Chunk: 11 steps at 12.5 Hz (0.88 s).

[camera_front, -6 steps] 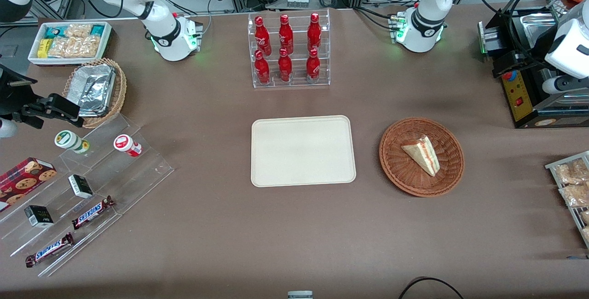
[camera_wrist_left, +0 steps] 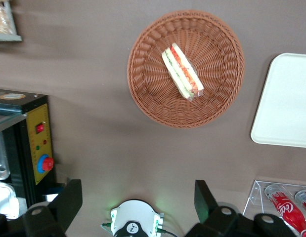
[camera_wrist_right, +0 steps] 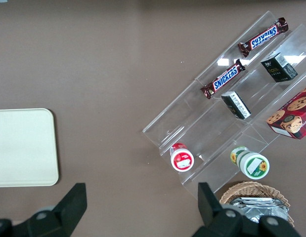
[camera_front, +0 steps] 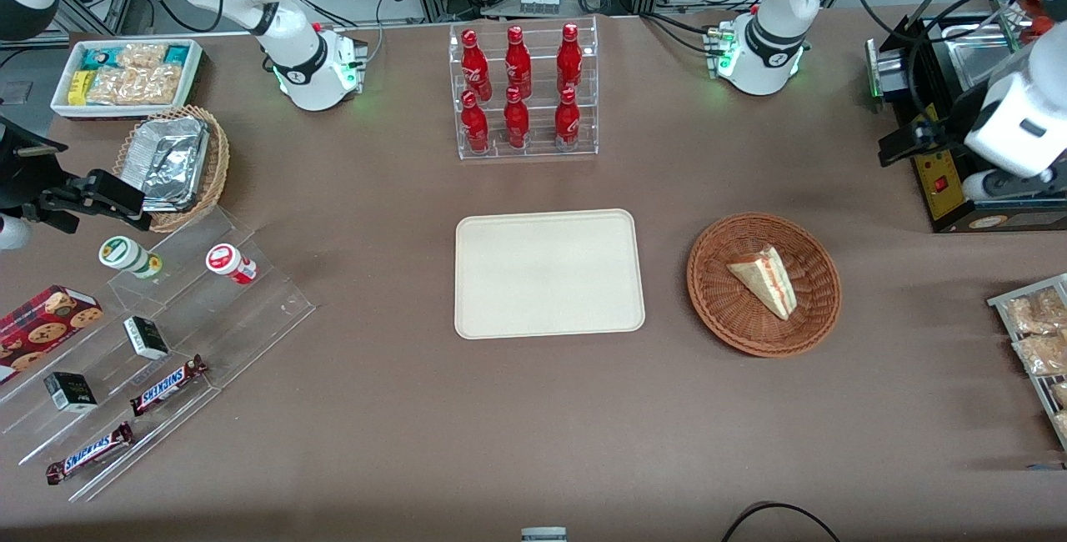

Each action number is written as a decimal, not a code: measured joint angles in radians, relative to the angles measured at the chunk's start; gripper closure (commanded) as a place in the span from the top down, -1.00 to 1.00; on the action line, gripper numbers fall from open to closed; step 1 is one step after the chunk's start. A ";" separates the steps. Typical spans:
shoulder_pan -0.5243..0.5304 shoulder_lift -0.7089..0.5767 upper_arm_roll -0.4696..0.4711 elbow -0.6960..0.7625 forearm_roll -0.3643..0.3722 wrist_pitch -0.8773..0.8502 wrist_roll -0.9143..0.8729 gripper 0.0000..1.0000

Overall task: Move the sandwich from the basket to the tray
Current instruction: 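Move the left gripper over the wrapped sandwich in the wicker basket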

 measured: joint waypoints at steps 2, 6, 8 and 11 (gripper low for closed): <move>-0.006 0.038 -0.001 -0.047 -0.004 0.081 0.000 1.00; -0.018 0.056 -0.003 -0.233 -0.005 0.313 0.000 1.00; -0.019 0.057 -0.003 -0.316 -0.005 0.415 0.000 1.00; -0.019 0.057 -0.004 -0.466 -0.005 0.612 0.000 1.00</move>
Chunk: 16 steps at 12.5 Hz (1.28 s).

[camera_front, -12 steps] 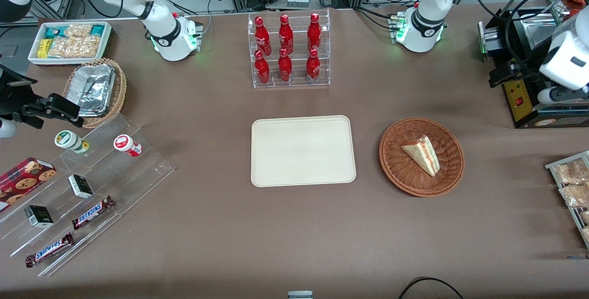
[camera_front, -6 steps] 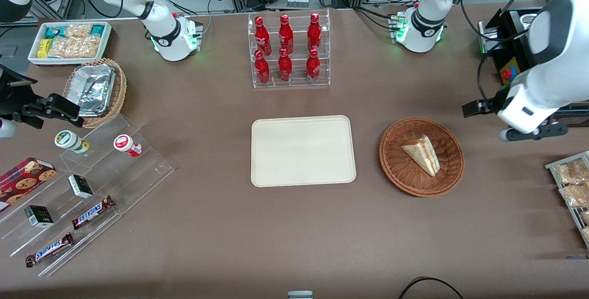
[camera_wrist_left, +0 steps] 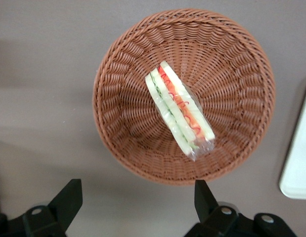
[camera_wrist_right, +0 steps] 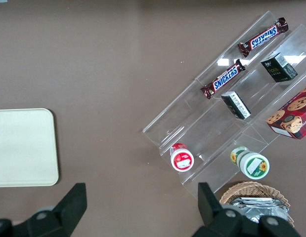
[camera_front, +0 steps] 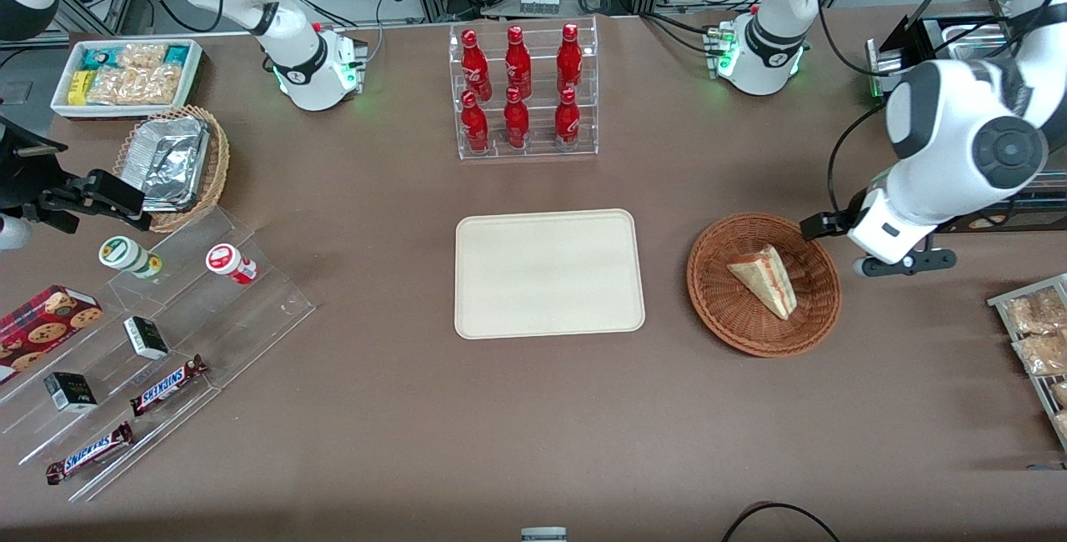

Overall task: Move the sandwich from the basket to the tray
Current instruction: 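Move the left gripper over the wrapped sandwich in the wicker basket, then lower the left gripper and close it on the wrapped sandwich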

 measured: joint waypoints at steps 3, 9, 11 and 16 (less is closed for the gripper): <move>-0.004 0.000 -0.007 -0.081 -0.004 0.118 -0.044 1.00; -0.093 0.028 -0.014 -0.109 -0.005 0.233 -0.522 1.00; -0.107 0.060 -0.014 -0.112 -0.005 0.277 -0.697 1.00; -0.115 0.119 -0.012 -0.114 -0.005 0.330 -0.812 1.00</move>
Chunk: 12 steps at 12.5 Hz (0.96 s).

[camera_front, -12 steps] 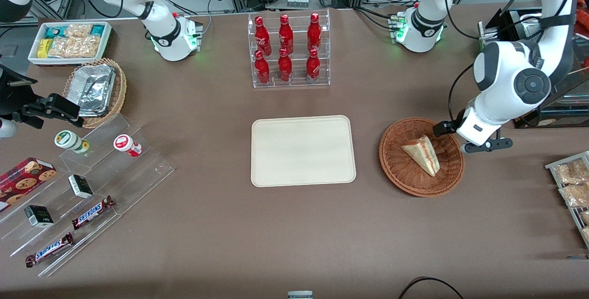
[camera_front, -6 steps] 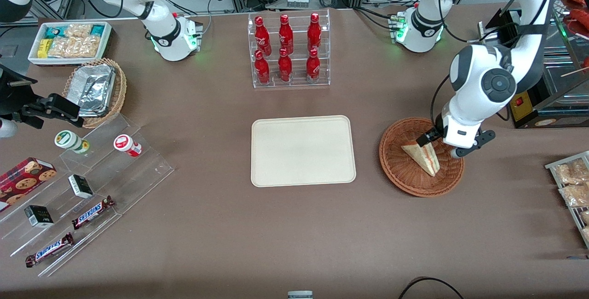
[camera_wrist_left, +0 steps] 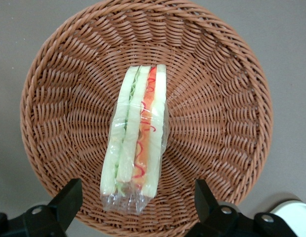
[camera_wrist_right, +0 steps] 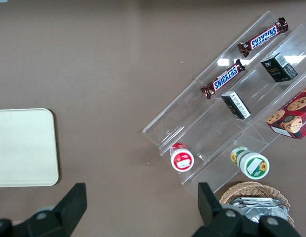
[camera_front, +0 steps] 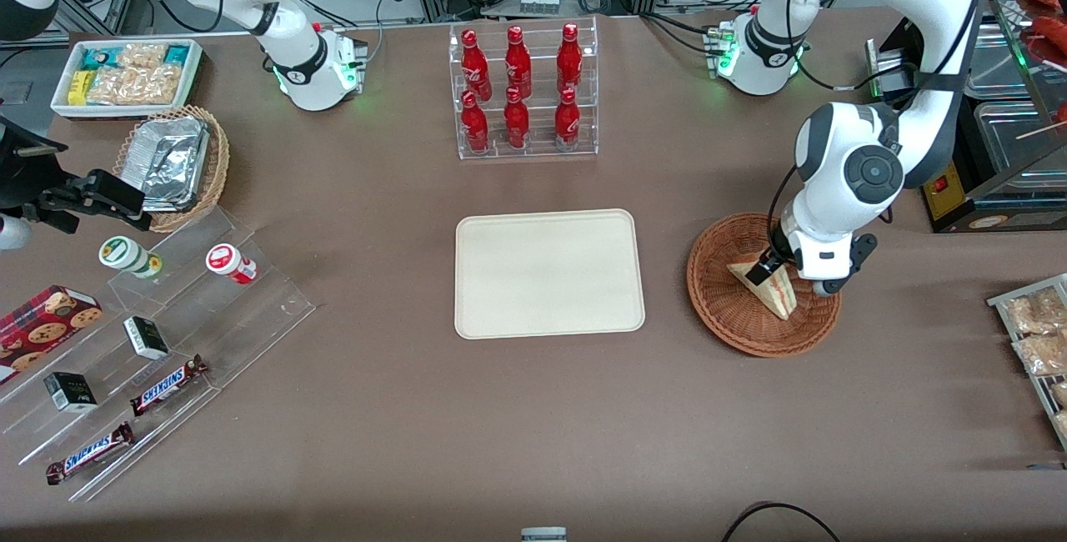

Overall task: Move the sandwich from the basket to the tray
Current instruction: 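Lower the left gripper and close it on the wrapped sandwich, then lift the sandwich and carry it over the cream tray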

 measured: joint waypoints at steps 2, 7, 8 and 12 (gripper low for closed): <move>0.000 0.024 0.003 -0.002 0.000 0.023 -0.002 1.00; 0.003 0.092 0.007 -0.005 0.000 0.074 -0.006 -0.27; 0.003 0.100 0.007 -0.006 0.000 0.074 -0.007 -0.63; 0.003 0.092 0.007 0.000 0.000 0.050 -0.008 -0.77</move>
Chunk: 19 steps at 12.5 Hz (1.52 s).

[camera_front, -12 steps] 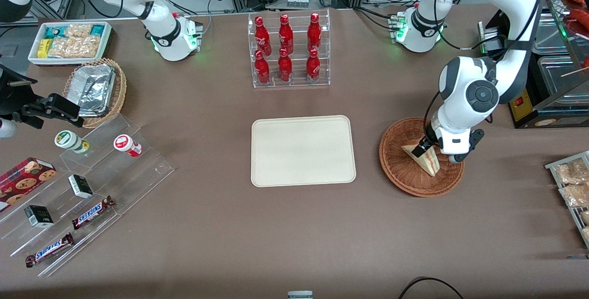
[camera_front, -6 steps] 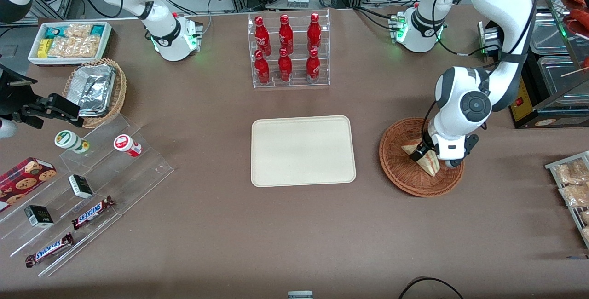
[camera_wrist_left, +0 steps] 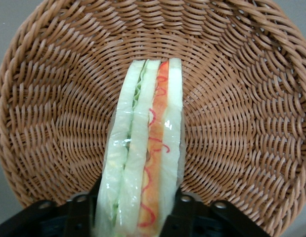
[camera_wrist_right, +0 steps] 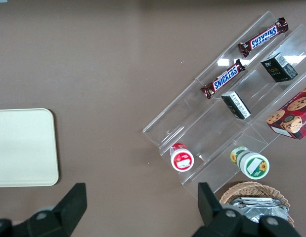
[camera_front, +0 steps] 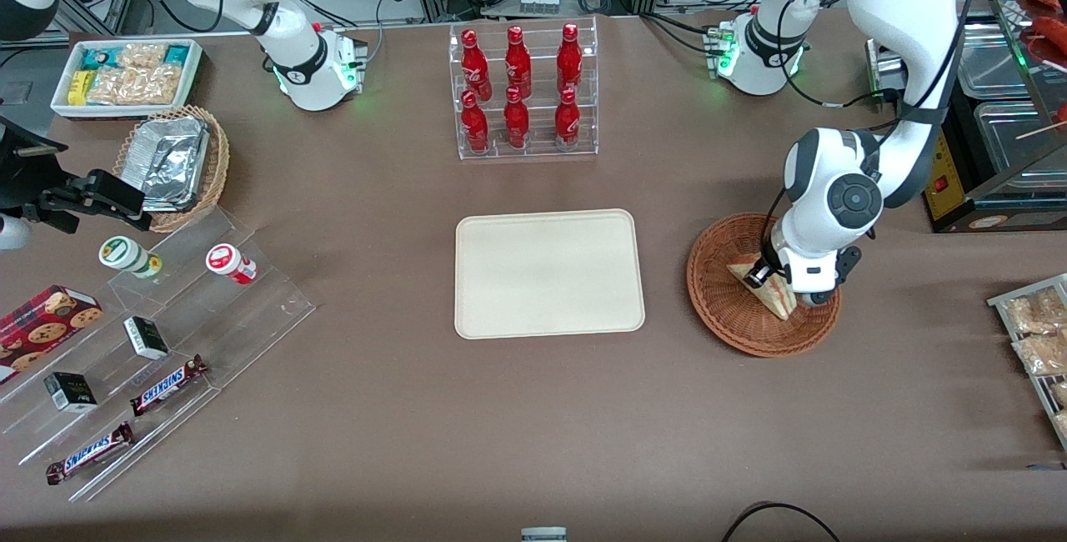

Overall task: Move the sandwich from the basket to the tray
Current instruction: 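Lift the sandwich and carry it over the cream tray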

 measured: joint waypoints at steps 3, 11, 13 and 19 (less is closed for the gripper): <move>-0.002 -0.036 -0.002 0.060 0.002 -0.115 0.021 -0.78; -0.063 -0.019 -0.226 0.262 0.002 -0.364 0.218 -0.82; -0.143 0.054 -0.236 0.339 0.002 -0.363 0.205 -0.83; -0.361 0.340 -0.235 0.661 0.113 -0.362 -0.093 -0.84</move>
